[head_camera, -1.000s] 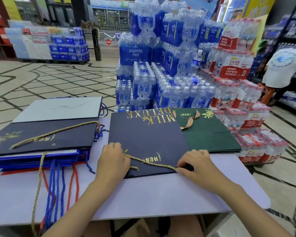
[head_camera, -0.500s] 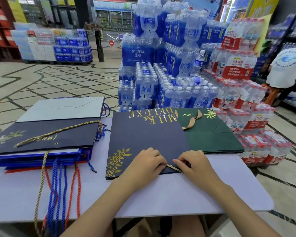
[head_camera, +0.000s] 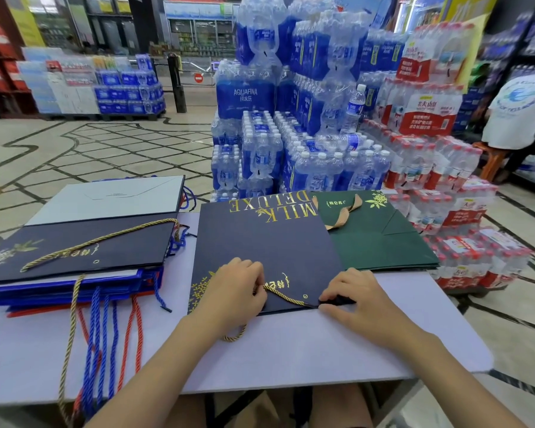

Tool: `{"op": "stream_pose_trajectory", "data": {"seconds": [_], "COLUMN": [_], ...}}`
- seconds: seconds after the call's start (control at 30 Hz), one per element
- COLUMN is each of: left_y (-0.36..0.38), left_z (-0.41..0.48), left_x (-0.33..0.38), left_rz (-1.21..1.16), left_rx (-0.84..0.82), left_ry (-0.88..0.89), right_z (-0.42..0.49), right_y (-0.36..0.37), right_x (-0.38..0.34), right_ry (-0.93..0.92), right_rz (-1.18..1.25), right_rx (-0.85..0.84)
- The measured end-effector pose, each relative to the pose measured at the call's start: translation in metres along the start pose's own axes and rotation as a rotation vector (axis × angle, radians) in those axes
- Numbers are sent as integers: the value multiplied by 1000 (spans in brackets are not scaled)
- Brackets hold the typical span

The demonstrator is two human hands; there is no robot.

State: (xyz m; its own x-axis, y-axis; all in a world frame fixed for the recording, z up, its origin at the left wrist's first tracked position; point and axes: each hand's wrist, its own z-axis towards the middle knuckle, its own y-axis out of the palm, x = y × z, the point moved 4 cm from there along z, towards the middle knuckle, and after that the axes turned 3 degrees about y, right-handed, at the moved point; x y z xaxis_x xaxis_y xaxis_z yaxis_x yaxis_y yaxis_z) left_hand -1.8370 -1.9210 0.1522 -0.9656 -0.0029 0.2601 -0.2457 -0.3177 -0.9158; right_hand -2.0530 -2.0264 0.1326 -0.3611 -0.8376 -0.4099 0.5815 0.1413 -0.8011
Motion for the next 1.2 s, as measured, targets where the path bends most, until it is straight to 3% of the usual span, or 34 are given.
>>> {"op": "stream_pose_trajectory", "data": {"seconds": [0.47, 0.53, 0.7, 1.0, 1.2], "left_y": [5, 8, 27, 26, 22], "left_z": [5, 5, 5, 15, 16], "left_x": [11, 17, 43, 42, 32], "left_rz": [140, 112, -10, -185, -251], "left_rx": [-3, 41, -28, -26, -84], "left_ry": [-66, 17, 246, 172, 111], "right_z": [5, 6, 9, 5, -4], "right_y": [11, 12, 15, 14, 10], "right_x": [-11, -8, -1, -4, 4], "right_ry": [-63, -54, 4, -47, 43], "right_rz": [-19, -22, -10, -128, 8], "right_rx": [-30, -12, 17, 101, 25]}}
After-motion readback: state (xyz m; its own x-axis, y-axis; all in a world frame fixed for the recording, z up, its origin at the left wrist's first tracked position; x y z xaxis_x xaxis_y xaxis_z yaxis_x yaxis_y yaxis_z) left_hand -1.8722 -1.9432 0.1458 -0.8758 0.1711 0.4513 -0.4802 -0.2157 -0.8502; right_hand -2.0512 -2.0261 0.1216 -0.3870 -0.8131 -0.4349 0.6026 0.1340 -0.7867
